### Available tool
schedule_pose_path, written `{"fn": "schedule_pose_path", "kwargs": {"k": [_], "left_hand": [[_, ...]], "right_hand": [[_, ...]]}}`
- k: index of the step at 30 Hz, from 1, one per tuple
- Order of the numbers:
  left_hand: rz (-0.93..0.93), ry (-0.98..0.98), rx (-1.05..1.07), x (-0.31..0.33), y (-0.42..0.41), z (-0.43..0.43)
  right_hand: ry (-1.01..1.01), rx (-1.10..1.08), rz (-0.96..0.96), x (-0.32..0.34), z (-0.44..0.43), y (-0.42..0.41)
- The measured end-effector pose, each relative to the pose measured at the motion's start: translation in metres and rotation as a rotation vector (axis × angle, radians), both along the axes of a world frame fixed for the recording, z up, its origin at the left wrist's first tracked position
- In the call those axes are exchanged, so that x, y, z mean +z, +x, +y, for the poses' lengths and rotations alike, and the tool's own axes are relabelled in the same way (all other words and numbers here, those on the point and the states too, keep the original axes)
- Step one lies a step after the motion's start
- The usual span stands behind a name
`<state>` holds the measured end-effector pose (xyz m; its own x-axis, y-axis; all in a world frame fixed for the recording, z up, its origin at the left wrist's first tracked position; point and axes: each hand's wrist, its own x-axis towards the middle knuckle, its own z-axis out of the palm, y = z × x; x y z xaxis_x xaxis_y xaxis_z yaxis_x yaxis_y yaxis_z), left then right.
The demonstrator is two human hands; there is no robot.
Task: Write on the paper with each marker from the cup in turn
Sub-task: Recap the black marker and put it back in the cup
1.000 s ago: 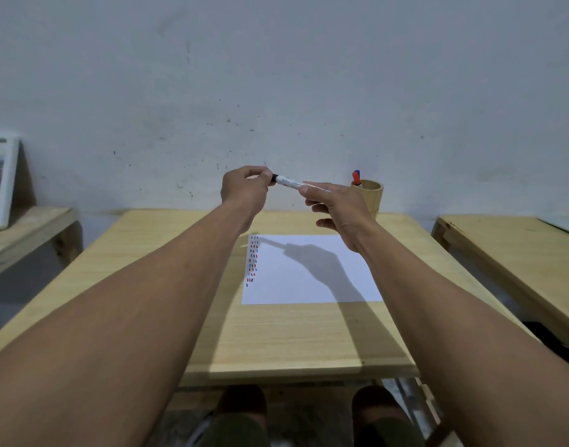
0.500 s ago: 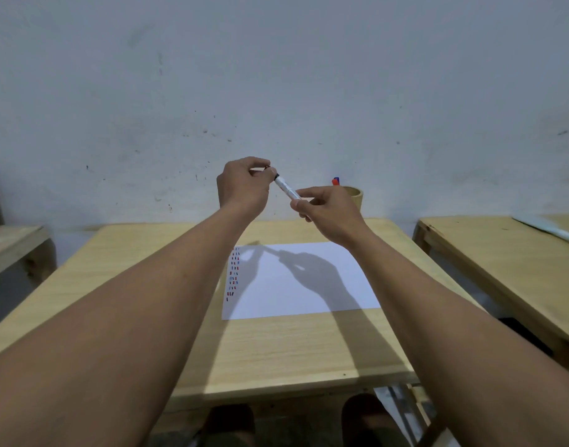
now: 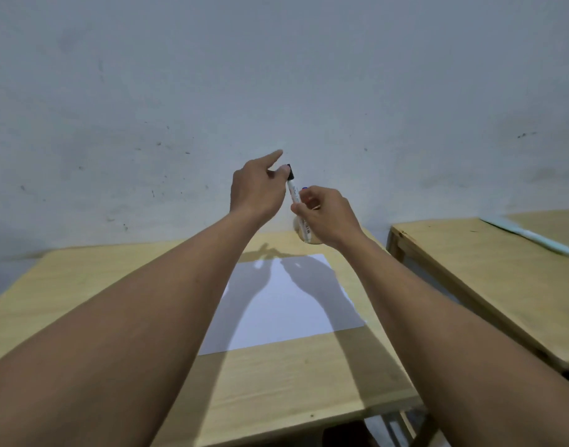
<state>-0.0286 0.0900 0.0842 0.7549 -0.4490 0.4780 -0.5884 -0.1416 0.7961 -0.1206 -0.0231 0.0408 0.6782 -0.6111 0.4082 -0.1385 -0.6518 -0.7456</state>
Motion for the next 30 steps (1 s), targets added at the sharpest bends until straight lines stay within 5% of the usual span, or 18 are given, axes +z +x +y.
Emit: {"fn": "schedule_pose_path", "kwargs": {"k": [17,30], "left_hand": [[0.257,0.266,-0.122,-0.107,0.046,-0.119],[0.239,0.124,-0.174,-0.13,0.058,-0.15]], "right_hand": [[-0.005,-0.153,-0.014,0.029,-0.119,0.047],[-0.04,-0.15,0.198,-0.002,-0.14,0.076]]}}
